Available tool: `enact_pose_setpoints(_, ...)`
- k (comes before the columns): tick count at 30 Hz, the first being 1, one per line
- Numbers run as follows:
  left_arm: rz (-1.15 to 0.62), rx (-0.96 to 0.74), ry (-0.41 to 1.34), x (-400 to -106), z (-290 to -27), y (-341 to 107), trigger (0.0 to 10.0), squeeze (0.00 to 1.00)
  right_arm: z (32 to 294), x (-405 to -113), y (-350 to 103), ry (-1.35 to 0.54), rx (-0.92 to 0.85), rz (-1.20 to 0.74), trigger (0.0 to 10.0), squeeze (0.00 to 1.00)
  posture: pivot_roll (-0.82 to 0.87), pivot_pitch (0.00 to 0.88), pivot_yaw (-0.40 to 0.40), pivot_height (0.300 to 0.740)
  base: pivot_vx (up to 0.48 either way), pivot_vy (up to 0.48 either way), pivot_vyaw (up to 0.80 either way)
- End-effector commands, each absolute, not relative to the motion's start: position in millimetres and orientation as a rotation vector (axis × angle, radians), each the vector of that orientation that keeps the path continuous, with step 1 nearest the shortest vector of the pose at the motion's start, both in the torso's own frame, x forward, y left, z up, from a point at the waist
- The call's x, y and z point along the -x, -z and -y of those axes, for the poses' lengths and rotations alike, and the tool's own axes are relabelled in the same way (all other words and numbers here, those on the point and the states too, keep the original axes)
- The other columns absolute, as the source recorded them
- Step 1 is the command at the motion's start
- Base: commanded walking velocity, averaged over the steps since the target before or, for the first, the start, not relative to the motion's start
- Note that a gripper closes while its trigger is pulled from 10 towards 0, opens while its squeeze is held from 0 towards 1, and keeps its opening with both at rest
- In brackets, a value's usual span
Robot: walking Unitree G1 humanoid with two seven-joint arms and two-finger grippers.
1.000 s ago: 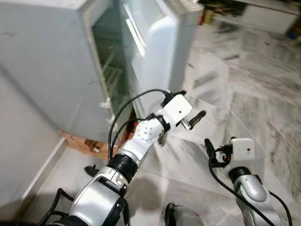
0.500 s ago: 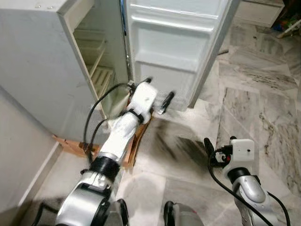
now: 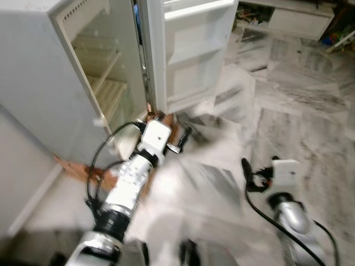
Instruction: Restocking fridge
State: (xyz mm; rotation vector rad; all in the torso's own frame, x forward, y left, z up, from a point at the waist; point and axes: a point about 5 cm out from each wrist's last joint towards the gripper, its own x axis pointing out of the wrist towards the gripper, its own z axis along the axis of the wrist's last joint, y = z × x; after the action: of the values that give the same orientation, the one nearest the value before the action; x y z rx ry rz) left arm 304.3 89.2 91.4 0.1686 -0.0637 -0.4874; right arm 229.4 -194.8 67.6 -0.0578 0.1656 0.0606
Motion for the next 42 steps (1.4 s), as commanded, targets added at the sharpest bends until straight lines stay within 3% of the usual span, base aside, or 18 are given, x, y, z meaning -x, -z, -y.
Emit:
enact_pose_setpoints(1, 0.093, -0.172, 0.508, -305.2, -81.7, -100.8, 10.0, 0.0, 200.4, -233.1, -70.4, -0.046, 0.072, -0.151, 10.0, 0.0, -0.07, 0.093, -0.014, 0.74, 0.394, -0.274, -0.58)
enact_pose_setpoints(12, 0.083, -0.224, 0.451, -300.0, -98.3, -101.9, 10.0, 0.0, 201.8, -237.8, -71.3, -0.045, 0.089, -0.135, 10.0, 0.0, -0.04, 0.096, -0.028, 0.74, 0.444, -0.025, -0.7)
enact_pose_setpoints(20, 0.041, -0.228, 0.352, -284.5, -116.5, -98.4, 10.0, 0.0, 187.2, -258.3, -88.4, -0.074, 0.061, -0.061, 10.0, 0.0, -0.02, 0.129, -0.003, 0.74, 0.452, 0.0, -0.8)
enact_pose_setpoints(35, -0.03, -0.209, 0.271, -273.3, -123.8, -86.8, 10.0, 0.0, 180.3, -258.0, -89.3, -0.088, 0.036, -0.052, 10.0, 0.0, -0.04, 0.133, -0.017, 0.74, 0.453, 0.0, -0.67)
enact_pose_setpoints(42, -0.069, -0.246, 0.005, -285.1, -158.4, -84.0, 10.0, 0.0, 170.4, -254.2, -92.9, -0.182, 0.038, -0.02, 10.0, 0.0, -0.05, 0.115, -0.014, 0.74, 0.181, -0.035, 0.11)
